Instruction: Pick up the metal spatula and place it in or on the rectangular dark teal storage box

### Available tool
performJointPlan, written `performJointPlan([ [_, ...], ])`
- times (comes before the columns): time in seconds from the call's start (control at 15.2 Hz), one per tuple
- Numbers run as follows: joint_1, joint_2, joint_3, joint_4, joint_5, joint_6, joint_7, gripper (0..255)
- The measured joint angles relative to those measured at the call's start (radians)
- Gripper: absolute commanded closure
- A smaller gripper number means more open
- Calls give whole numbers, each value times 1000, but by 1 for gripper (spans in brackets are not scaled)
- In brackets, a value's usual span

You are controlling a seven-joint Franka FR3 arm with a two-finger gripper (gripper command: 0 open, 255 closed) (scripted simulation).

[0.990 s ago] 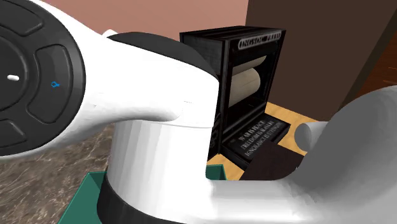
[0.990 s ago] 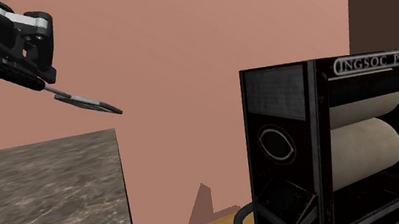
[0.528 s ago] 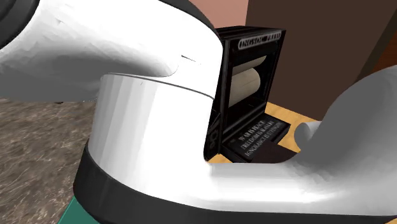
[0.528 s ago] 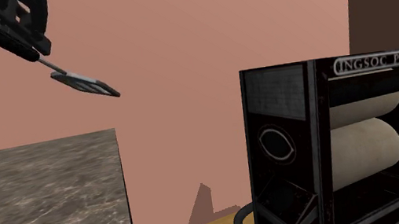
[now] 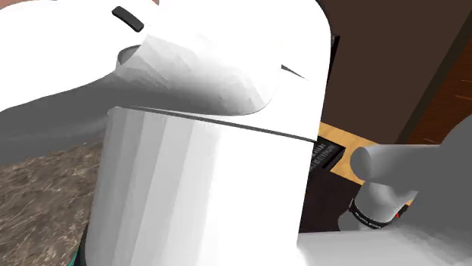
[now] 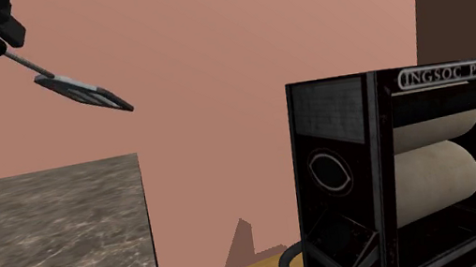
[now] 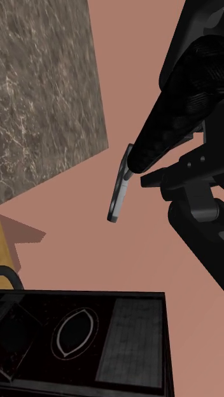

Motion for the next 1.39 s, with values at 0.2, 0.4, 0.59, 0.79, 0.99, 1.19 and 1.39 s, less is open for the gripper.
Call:
performJointPlan([
  [0.2, 71, -19, -17, -18, 1, -42, 25, 255],
  [0.4, 101, -43, -8, 30, 11, -119, 51, 255],
  [0.59, 157, -65, -11, 31, 17, -170, 79, 255],
  [0.79, 163, -85, 7, 103, 30, -250, 102, 255],
  [0.99, 197, -103, 11, 79, 37, -259, 126, 255],
  [1.19, 221, -116, 15, 32, 43, -235, 145, 255],
  [1.39, 230, -125, 21, 6, 49, -218, 158, 255],
])
